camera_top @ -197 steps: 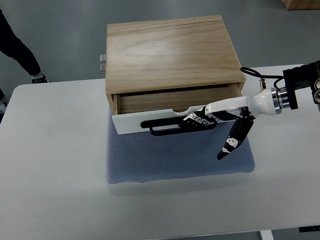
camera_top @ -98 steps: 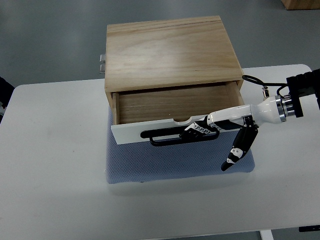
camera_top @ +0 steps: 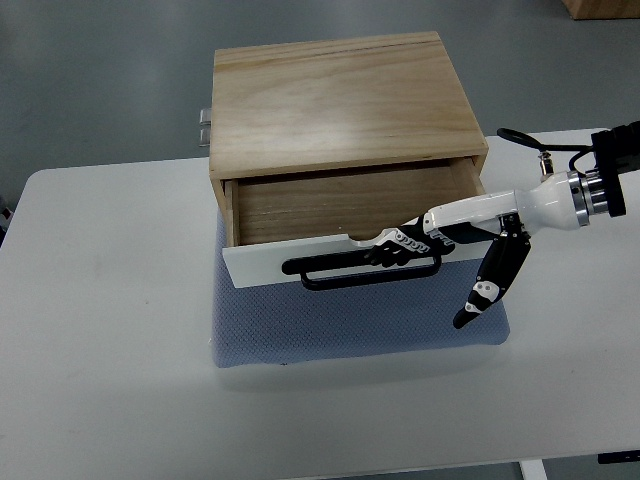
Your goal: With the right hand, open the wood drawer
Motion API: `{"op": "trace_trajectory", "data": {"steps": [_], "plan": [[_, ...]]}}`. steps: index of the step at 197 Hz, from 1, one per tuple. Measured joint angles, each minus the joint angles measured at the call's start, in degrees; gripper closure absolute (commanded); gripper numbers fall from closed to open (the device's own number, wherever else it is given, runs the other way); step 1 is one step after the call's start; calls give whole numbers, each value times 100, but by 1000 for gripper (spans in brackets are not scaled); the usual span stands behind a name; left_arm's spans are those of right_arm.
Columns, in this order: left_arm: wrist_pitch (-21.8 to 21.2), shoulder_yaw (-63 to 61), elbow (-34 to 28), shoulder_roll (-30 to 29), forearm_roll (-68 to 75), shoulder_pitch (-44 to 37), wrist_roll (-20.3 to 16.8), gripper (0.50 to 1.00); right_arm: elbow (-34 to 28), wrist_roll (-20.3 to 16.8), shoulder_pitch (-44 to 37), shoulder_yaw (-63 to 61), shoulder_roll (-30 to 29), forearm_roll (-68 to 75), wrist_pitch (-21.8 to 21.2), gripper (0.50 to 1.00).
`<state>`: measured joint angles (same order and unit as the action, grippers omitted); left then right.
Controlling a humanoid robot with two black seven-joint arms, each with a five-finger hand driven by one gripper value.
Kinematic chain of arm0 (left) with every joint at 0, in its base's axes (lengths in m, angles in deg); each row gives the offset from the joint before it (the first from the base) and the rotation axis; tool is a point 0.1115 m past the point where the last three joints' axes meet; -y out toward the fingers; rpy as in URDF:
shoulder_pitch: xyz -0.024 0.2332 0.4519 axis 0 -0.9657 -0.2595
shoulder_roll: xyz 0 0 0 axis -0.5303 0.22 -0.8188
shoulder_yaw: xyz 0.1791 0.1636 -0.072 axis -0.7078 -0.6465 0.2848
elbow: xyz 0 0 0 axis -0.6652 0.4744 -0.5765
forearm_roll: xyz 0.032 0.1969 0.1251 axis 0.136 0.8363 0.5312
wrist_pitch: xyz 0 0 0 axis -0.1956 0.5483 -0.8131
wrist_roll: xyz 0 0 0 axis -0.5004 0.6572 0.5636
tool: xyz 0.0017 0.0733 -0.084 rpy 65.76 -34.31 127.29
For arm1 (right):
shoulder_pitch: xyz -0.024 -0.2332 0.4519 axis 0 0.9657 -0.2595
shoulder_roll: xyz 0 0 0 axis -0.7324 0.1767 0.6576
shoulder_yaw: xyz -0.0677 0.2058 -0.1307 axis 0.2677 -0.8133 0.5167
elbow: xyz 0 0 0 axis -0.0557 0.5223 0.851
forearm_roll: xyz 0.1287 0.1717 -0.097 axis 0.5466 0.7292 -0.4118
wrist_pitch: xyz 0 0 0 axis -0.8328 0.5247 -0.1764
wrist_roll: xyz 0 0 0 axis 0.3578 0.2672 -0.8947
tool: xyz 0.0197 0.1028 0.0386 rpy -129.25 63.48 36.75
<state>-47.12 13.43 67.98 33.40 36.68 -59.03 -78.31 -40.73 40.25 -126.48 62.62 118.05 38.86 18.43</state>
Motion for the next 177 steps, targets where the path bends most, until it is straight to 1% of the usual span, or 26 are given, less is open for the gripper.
{"op": "trace_trajectory", "data": {"steps": [26,57,74,95,121,135,149,166,177], "plan": [[0,0,0,0,0,0,0,500,-52,0,-93,-3,75,7,-57,556],[0,0,0,0,0,0,2,500,-214,0,-283,-20,272,27,-324,556],[0,0,0,0,0,-1,2,500,-261,1,-447,-27,431,42,-391,556],[0,0,0,0,0,0,2,500,-270,13,-652,-161,695,83,-406,556],[0,0,0,0,0,0,2,500,-223,19,-687,-786,1170,346,-407,556],[0,0,0,0,0,0,2,500,-85,20,-644,-1162,1434,663,-407,556],[0,0,0,0,0,0,2,500,233,21,-530,-1446,1583,1185,-407,556],[0,0,0,0,0,0,2,500,714,26,-334,-1668,1587,1927,-407,556],[0,0,0,0,0,-1,2,500,1108,28,-92,-1831,1476,2546,-407,556]]}}
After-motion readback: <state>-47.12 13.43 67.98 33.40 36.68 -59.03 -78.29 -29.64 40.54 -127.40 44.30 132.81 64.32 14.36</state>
